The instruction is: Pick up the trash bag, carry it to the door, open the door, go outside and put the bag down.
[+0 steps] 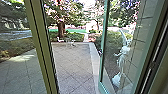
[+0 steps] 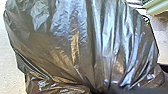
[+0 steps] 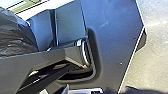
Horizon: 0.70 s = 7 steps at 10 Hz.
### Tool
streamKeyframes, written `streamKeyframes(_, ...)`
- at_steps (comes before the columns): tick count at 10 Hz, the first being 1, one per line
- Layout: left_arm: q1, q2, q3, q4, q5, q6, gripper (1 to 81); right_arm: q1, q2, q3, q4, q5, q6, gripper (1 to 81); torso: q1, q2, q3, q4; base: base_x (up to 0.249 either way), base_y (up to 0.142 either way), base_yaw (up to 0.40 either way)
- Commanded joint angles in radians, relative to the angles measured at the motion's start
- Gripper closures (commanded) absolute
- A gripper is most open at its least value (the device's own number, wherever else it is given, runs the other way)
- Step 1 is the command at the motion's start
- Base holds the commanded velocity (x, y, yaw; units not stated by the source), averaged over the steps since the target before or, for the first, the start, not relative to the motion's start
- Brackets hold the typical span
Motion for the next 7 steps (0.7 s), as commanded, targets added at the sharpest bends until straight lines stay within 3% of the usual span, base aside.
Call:
streamKeyframes(1,-0.048,0.005,0.003,0.004,0.061,0.01,81.1,0.039,0.004,0.004,-0.004,-0.063,-0.006,1.0,0.0,0.0,0.0,0.0,0.0,-0.103,0.0)
streamKeyframes(7,-0.047,0.007,0.003,0.006,0.06,0.016,81.1,0.04,0.004,0.004,-0.003,-0.063,-0.006,1.0,0.0,0.0,0.0,0.0,0.0,-0.101,0.0)
